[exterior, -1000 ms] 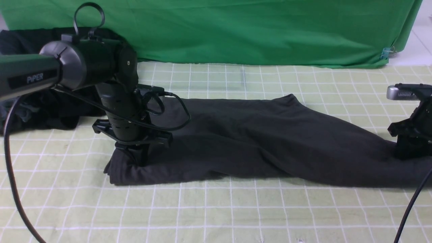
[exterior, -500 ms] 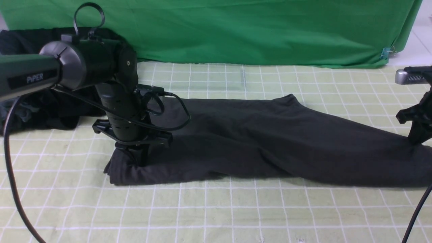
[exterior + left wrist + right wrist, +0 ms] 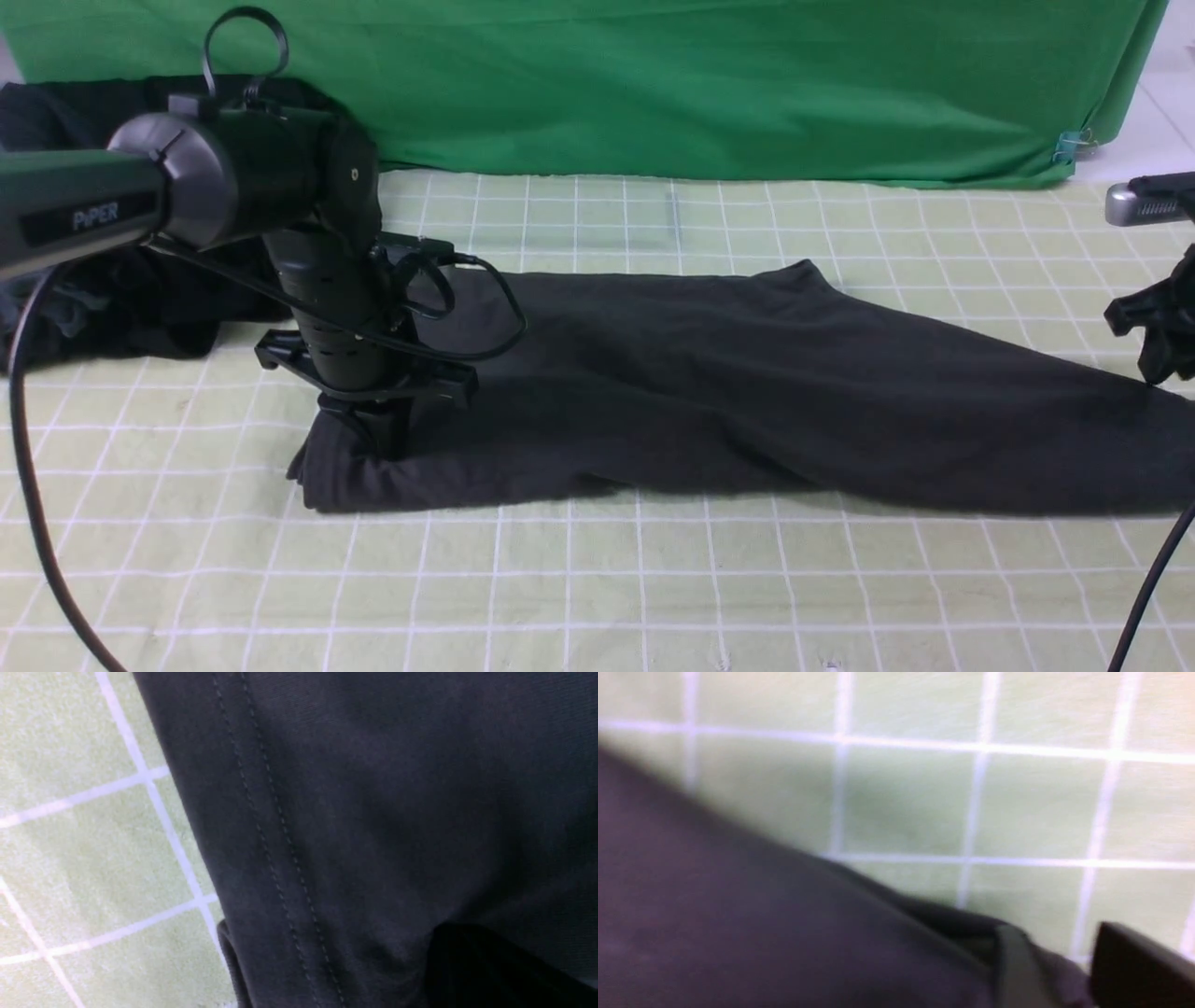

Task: Fold a long-sleeved shirt over a green coffee tablecloth.
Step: 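Pull the folded dark garment lengthwise by its ends to straighten it flat on the table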

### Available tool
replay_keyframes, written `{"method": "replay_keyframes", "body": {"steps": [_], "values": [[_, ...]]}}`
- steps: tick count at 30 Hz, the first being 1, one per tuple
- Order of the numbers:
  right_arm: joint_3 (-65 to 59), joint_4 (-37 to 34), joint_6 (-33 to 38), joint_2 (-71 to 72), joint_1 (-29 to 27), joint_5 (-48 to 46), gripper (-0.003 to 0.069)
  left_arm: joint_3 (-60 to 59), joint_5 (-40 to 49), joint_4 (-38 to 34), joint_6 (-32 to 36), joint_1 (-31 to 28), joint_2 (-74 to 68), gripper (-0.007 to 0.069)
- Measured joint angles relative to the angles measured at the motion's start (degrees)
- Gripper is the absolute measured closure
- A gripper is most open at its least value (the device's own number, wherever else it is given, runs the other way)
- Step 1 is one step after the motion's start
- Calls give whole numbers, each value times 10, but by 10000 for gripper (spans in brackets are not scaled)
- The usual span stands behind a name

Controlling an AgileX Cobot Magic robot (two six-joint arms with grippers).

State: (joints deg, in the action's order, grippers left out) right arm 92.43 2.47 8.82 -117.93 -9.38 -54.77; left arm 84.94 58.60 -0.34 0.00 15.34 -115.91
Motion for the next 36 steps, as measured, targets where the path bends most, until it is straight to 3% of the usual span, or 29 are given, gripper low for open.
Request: {"method": "replay_keyframes", "body": {"steps": [2, 9, 14, 23, 25, 26, 28, 29, 30, 33, 36], "values": [[1, 7, -18, 17, 0, -23, 288, -3, -2, 3, 0, 0, 9, 629], [-8, 12, -47, 88, -11, -109, 244, -3, 15, 3, 0, -2, 61, 629], [-63, 10, -61, 88, -42, -98, 159, -15, 7, -17, 4, -1, 69, 629], [-93, -47, -23, 28, -57, -57, 147, -62, -32, -35, 4, -1, 24, 629], [-94, -54, -13, 21, -57, -57, 183, -61, -30, -35, 4, -1, 21, 629], [-94, -57, -2, 18, -57, -57, 237, -60, -28, -34, 4, -1, 18, 629], [-92, -59, 15, 18, -57, -56, 469, -60, -27, -30, 4, -1, 17, 629], [-92, -59, 15, 18, -58, -56, 487, -60, -27, -29, 4, -1, 17, 629], [-86, -58, 17, 19, -59, -58, 580, -60, -27, -26, 4, -1, 17, 629], [-70, -48, 19, 19, -62, -67, 627, -60, -23, -26, 0, -1, 17, 629], [-56, -25, 19, 19, -64, -85, 630, -59, -20, -25, 0, -1, 17, 629]]}}
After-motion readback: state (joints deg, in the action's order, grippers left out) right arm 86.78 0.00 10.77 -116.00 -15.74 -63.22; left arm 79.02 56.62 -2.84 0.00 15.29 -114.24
